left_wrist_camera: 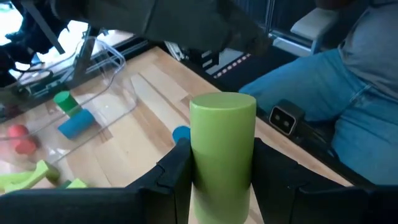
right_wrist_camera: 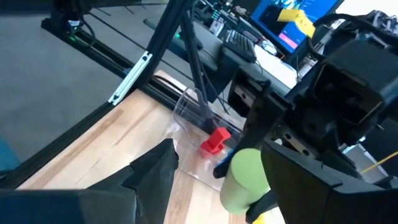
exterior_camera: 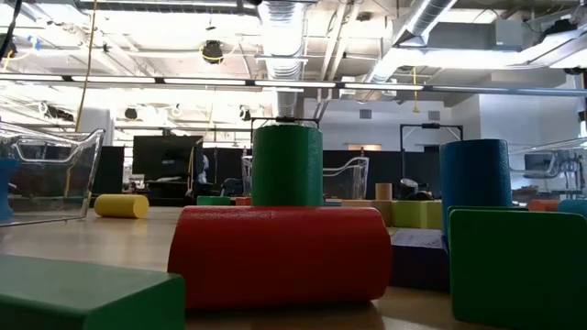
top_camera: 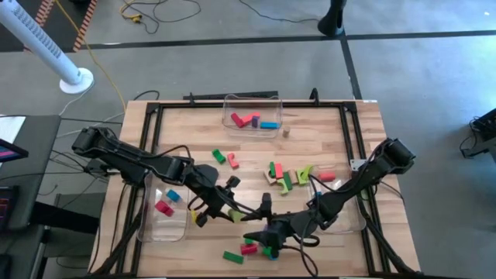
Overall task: Sort blocks by size
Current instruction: Put the light green cylindrical block into the right transparent bin
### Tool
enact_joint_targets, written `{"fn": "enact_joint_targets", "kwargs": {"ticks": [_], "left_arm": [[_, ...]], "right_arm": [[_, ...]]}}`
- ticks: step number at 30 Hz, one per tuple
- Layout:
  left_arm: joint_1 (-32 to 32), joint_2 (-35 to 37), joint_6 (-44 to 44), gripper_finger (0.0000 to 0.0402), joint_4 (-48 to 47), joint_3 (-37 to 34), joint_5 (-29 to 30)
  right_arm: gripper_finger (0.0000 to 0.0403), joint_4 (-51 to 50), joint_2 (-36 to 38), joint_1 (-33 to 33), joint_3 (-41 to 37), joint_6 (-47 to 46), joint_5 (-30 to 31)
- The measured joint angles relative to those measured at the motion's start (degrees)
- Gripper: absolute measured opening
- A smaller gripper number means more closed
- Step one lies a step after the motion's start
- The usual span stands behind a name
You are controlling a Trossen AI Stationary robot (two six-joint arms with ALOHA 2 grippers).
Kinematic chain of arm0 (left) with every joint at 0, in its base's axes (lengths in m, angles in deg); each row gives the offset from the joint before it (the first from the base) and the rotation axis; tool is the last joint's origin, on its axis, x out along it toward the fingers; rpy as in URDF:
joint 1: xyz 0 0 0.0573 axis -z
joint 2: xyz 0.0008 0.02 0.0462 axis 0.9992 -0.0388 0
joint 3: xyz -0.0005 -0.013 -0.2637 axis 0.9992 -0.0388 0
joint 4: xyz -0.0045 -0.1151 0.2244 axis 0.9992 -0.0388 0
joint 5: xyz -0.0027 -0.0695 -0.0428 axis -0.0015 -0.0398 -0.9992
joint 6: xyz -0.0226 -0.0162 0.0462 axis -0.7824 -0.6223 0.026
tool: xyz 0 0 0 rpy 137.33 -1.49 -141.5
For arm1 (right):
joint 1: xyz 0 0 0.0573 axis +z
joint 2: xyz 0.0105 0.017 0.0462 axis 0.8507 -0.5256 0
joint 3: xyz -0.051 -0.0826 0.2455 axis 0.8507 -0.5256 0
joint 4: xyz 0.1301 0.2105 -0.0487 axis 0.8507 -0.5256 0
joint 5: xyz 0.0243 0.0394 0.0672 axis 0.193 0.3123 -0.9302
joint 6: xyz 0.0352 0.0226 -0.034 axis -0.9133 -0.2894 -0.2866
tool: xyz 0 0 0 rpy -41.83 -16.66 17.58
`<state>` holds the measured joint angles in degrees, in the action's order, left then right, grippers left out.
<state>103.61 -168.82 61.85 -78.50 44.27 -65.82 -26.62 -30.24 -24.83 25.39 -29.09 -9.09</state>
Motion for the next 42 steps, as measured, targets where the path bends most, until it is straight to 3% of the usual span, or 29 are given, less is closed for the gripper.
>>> {"fn": "enact_joint_targets", "kwargs": {"ticks": [17, 22, 42], "left_arm": [[0.61, 0.0, -0.14, 0.0125, 2.64, 0.0, -0.28], [0.66, 0.0, -0.13, 0.0125, 3.87, 0.0, -0.34], [0.66, 0.0, -0.15, 0.0125, 6.93, 0.0, -0.8]], "right_arm": [[0.0271, 1.81, -0.04, -2.97, 0.0, -2.14, -2.91], [0.0271, 1.81, -0.04, -4.0, 0.0, -3.27, -7.13], [0.027, 3.07, -0.04, -5.88, 0.0, -4.17, -7.4]]}}
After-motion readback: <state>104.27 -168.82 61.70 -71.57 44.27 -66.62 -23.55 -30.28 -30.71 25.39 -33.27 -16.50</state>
